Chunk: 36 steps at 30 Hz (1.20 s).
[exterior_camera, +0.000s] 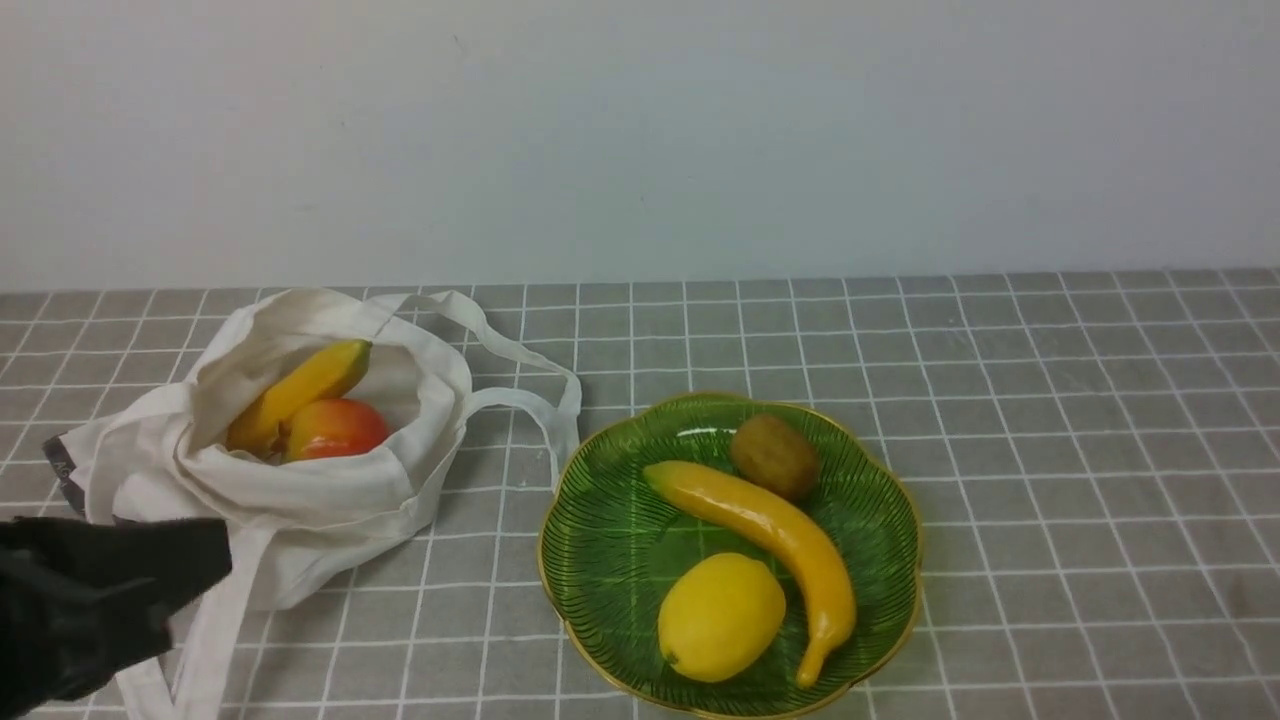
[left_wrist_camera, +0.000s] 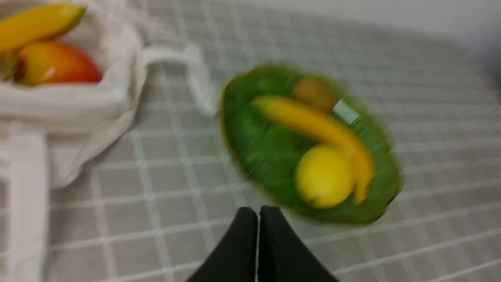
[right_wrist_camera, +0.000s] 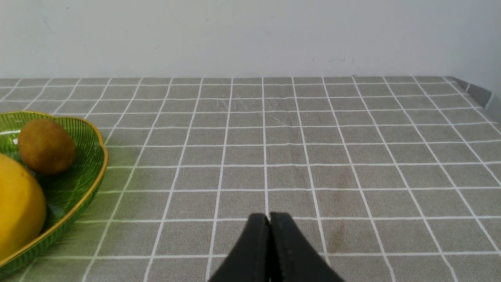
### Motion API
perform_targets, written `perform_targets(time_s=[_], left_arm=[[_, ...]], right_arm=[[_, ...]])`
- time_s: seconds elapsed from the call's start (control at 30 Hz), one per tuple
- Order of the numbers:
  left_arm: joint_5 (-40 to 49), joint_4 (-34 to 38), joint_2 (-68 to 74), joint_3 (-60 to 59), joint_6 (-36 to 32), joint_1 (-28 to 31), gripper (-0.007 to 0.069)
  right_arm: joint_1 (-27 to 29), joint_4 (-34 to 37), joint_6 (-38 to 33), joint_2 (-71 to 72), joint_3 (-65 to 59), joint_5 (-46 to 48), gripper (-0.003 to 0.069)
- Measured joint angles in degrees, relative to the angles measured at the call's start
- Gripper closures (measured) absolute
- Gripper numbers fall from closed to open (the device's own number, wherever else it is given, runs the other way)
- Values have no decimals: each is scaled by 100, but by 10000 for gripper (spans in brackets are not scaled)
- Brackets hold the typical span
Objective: Take the fruit out of the bag on the grey coffee tablecloth and place them on the plate.
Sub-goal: 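Reach into the white bag and grasp the banana with the left gripper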
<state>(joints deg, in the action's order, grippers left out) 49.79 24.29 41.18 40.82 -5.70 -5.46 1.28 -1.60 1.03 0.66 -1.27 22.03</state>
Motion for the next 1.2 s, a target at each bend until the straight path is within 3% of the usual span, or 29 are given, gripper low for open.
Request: perform_targets(time_s=[0.13, 0.23, 0.43, 0.6, 0.8, 0.93, 1.1, 1.2], left_arm=[[795, -1435, 1440, 918, 277, 0, 632], [839, -1903, 2145, 1389, 491, 7, 632], [676, -1738, 3156, 1984, 570, 7, 628], [676, -1637, 4141, 2681, 570, 7, 553], [609, -1683, 5190, 3534, 570, -66, 349], [478, -1953, 5996, 4209, 275, -211, 101], [84, -2209, 6412, 4444, 146, -216, -32], [-147, -2275, 6653, 4457, 140, -216, -55]], right_arm=[[0, 0, 0, 0, 0, 0, 675], [0, 0, 0, 0, 0, 0, 675], [0, 0, 0, 0, 0, 0, 675], [0, 0, 0, 0, 0, 0, 675], [0, 0, 0, 0, 0, 0, 675], [0, 0, 0, 0, 0, 0, 675], [0, 0, 0, 0, 0, 0, 675], [0, 0, 0, 0, 0, 0, 675]])
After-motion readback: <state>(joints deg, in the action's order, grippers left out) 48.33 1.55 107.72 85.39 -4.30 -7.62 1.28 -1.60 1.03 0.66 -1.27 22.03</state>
